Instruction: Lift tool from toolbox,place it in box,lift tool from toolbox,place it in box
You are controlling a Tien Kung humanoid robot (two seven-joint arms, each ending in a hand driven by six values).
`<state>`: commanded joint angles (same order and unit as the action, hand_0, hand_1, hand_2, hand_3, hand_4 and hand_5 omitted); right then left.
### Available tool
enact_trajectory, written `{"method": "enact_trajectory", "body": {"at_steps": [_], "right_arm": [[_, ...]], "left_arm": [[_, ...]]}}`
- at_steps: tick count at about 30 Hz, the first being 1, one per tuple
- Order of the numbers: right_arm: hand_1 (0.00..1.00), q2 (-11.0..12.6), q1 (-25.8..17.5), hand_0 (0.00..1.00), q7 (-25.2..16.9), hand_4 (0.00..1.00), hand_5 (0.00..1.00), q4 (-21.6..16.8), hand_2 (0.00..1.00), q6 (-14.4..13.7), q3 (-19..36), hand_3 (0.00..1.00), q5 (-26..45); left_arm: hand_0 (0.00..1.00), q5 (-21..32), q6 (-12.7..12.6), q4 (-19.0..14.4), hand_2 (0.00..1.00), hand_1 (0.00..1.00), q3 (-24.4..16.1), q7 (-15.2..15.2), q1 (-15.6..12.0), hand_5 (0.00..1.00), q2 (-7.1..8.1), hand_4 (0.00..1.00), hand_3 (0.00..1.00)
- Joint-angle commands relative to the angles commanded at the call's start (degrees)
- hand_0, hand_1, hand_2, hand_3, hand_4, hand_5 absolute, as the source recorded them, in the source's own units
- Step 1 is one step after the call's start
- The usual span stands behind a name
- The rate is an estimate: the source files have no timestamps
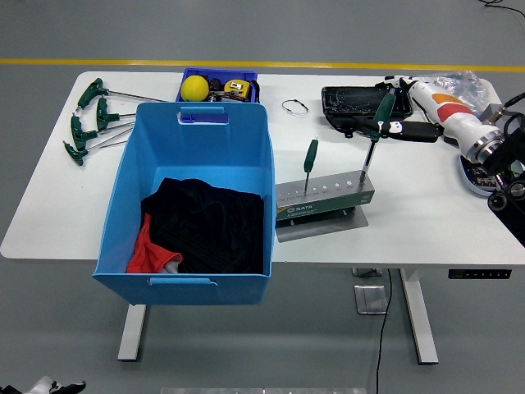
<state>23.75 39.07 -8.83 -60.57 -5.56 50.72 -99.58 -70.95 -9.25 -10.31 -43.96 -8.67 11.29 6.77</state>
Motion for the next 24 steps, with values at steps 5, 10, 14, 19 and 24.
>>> {"method": "enact_trajectory", "body": {"at_steps": [5,10,14,19,24], "right_arm": [[0.919,0.25,0.4,0.966,0.4,0.998,0.898,0.6,0.97,0.35,-1.1,0.831,-1.56],[0.92,0.3,0.62,0.968,0.55,0.998,0.909,0.92,0.971,0.67,-1.85,0.832,-2.19],[0.92,0.39,0.73,0.968,0.62,0.998,0.909,1.18,0.971,0.75,-2.18,0.832,-2.42],[0.922,0.5,0.78,0.973,0.95,0.998,0.92,1.56,0.971,0.9,-2.15,0.826,-2.57],[0.92,0.59,0.69,0.975,1.26,0.998,0.941,1.44,0.972,0.99,-1.6,0.817,-3.02]], "left_arm": [[0.693,0.4,0.04,0.0,0.684,0.663,0.25,0.11,0.13,0.67,0.03,0.662,0.63],[0.694,0.64,0.01,0.0,0.684,0.664,0.33,0.16,0.26,0.669,-0.01,0.662,0.63],[0.694,0.72,0.0,0.0,0.684,0.664,0.33,0.2,0.34,0.669,-0.02,0.662,0.63],[0.694,0.93,-0.05,0.0,0.684,0.664,0.46,0.27,0.4,0.669,-0.01,0.662,0.63],[0.694,1.0,-0.09,0.0,0.684,0.664,0.52,0.31,0.43,0.669,-0.01,0.663,0.631]]}}
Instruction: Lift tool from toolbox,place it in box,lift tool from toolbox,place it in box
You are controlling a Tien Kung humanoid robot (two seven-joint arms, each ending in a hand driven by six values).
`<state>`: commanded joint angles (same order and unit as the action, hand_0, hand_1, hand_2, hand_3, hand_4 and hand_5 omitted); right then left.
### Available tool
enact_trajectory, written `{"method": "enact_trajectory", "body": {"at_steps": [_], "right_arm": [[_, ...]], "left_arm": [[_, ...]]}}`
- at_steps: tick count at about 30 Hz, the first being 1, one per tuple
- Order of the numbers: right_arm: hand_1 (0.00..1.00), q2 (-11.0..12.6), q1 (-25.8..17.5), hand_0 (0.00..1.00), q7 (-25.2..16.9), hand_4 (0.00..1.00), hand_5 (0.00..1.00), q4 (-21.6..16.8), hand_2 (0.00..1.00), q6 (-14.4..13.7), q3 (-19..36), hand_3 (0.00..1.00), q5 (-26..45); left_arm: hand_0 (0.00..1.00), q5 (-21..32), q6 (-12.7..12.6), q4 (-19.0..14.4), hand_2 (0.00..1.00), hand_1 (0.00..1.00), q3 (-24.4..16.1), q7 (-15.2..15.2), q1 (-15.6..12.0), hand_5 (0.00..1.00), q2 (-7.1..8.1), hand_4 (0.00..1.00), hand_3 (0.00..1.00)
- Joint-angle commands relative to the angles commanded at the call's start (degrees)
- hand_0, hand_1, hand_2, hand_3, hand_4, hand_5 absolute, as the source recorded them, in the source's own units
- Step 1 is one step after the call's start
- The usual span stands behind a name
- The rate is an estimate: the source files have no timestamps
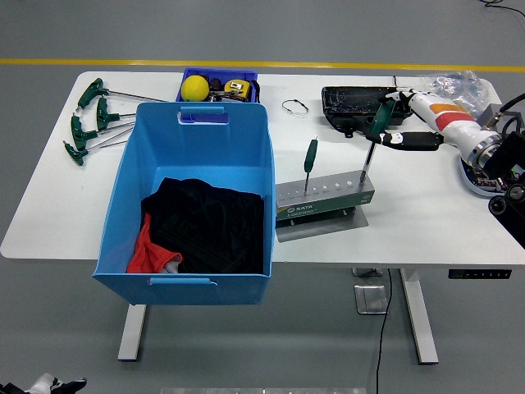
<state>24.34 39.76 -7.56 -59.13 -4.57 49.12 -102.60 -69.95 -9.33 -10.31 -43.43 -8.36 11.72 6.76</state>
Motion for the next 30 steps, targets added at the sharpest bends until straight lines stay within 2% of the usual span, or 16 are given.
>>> {"method": "enact_trajectory", "body": {"at_steps": [18,30], "right_arm": [[0.917,1.26,-0.93,0.975,0.69,0.998,0.949,0.09,0.969,0.64,2.76,0.812,-1.99],[0.917,1.33,-0.75,0.975,0.65,0.998,0.954,-2.88,0.968,0.63,2.1,0.811,-3.11]], "left_arm": [[0.694,-0.26,-0.07,0.0,0.684,0.663,-0.14,-0.05,-0.09,0.67,-0.02,0.664,0.633],[0.694,-0.21,-0.07,0.0,0.683,0.663,0.15,-0.01,0.02,0.67,-0.04,0.663,0.633]]}}
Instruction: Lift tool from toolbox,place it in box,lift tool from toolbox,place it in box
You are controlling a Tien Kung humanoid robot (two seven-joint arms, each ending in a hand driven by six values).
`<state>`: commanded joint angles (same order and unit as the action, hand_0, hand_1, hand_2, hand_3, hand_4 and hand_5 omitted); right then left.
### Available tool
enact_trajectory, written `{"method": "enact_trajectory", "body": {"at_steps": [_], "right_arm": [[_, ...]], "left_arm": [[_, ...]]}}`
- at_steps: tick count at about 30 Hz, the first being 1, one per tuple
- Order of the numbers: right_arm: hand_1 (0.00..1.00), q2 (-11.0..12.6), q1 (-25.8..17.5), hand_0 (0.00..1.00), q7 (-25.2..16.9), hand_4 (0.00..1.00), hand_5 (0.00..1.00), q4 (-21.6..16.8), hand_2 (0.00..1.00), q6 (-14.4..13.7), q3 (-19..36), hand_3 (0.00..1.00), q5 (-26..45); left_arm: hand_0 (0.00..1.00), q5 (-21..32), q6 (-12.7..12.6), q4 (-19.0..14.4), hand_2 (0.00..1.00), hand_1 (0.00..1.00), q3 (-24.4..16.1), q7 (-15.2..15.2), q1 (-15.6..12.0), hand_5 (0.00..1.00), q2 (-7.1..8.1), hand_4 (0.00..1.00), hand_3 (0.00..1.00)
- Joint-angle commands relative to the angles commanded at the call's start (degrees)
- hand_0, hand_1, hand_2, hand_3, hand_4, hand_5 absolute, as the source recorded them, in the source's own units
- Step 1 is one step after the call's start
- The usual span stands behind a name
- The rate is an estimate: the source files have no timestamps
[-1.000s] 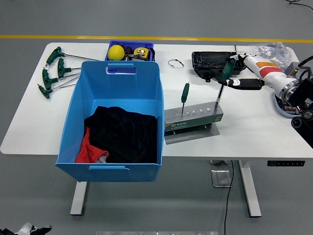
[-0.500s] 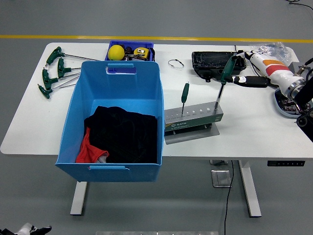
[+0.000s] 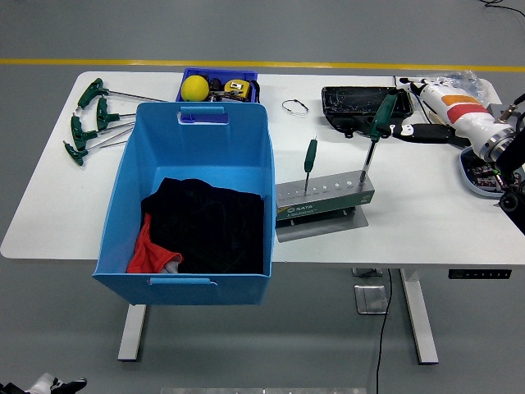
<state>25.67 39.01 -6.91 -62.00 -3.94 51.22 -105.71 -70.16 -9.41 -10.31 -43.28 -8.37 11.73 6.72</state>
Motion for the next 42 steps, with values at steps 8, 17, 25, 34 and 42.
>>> {"method": "enact_trajectory", "body": {"at_steps": [8,17,25,34,42], "right_arm": [[0.916,-0.3,-0.07,0.975,0.3,0.998,0.955,-0.02,0.967,0.53,-1.69,0.811,-0.55],[0.916,-0.8,0.19,0.974,0.58,0.998,0.957,0.43,0.965,0.69,-2.76,0.81,-1.02],[0.916,-0.64,0.27,0.974,0.76,0.998,0.961,0.26,0.965,0.74,-2.04,0.809,-1.53],[0.916,0.02,-0.3,0.973,0.91,0.998,0.963,0.22,0.963,0.98,-0.78,0.808,-2.18],[0.916,0.49,-0.47,0.973,0.99,0.998,0.964,0.16,0.96,1.16,0.35,0.804,-2.63]], "left_arm": [[0.694,-0.09,-0.03,0.0,0.683,0.663,-0.31,-0.01,-0.04,0.672,-0.15,0.665,0.633],[0.694,0.07,-0.06,0.0,0.683,0.665,-0.02,-0.04,-0.21,0.668,-0.29,0.662,0.633],[0.694,-0.2,0.03,0.0,0.682,0.664,0.19,-0.09,-0.3,0.67,-0.17,0.663,0.632],[0.694,-0.55,-0.03,0.0,0.682,0.665,0.03,-0.07,-0.3,0.67,-0.1,0.662,0.632],[0.693,-0.44,-0.17,0.0,0.682,0.665,-0.11,-0.01,-0.21,0.67,-0.14,0.662,0.632]]}}
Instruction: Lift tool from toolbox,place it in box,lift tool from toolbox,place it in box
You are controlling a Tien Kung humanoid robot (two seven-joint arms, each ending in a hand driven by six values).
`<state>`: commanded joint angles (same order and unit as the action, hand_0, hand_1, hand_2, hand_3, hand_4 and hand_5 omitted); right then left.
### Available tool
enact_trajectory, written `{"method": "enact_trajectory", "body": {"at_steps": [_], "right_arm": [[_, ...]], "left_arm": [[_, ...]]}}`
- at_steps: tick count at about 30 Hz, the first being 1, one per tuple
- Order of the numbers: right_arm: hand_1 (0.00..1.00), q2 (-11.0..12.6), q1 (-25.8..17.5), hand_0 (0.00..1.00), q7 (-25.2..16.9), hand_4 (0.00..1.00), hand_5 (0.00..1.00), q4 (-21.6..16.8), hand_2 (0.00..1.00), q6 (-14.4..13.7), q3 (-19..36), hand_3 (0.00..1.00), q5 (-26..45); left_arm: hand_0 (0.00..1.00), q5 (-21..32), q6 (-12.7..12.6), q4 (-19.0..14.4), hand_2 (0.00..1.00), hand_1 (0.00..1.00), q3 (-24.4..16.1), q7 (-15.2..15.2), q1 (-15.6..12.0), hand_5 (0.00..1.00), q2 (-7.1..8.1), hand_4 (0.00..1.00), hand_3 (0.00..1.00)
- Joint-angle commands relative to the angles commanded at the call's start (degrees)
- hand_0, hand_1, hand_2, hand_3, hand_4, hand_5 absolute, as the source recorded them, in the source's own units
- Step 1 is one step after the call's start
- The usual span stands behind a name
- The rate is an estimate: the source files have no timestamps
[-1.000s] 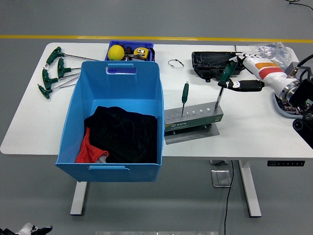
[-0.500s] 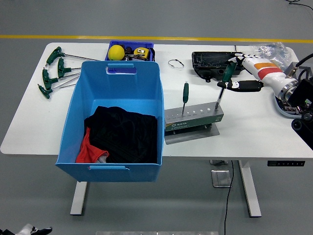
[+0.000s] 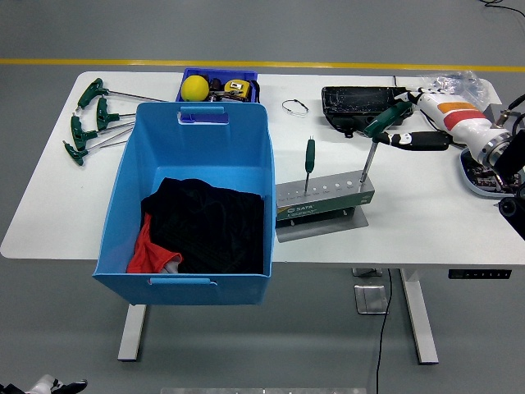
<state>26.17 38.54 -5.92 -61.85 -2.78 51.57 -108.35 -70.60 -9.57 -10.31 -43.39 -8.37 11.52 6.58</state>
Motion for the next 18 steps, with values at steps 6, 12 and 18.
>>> {"method": "enact_trajectory", "body": {"at_steps": [6,12,18], "right_arm": [[0.916,0.55,-0.08,0.973,0.18,0.998,0.965,-0.19,0.956,0.37,0.94,0.803,-0.39],[0.915,1.13,-0.42,0.971,0.44,0.998,0.966,-0.2,0.955,0.88,1.88,0.801,-0.79],[0.915,1.35,-0.55,0.969,0.52,0.998,0.966,-0.17,0.956,0.74,2.87,0.8,-1.09]], "left_arm": [[0.694,-0.12,0.07,0.0,0.682,0.664,-0.15,0.03,0.01,0.67,0.04,0.662,0.632],[0.694,-0.22,0.15,0.0,0.682,0.664,-0.29,0.04,0.03,0.671,0.08,0.662,0.631],[0.692,-0.25,0.23,0.0,0.682,0.663,-0.36,0.01,0.07,0.67,0.09,0.662,0.632]]}}
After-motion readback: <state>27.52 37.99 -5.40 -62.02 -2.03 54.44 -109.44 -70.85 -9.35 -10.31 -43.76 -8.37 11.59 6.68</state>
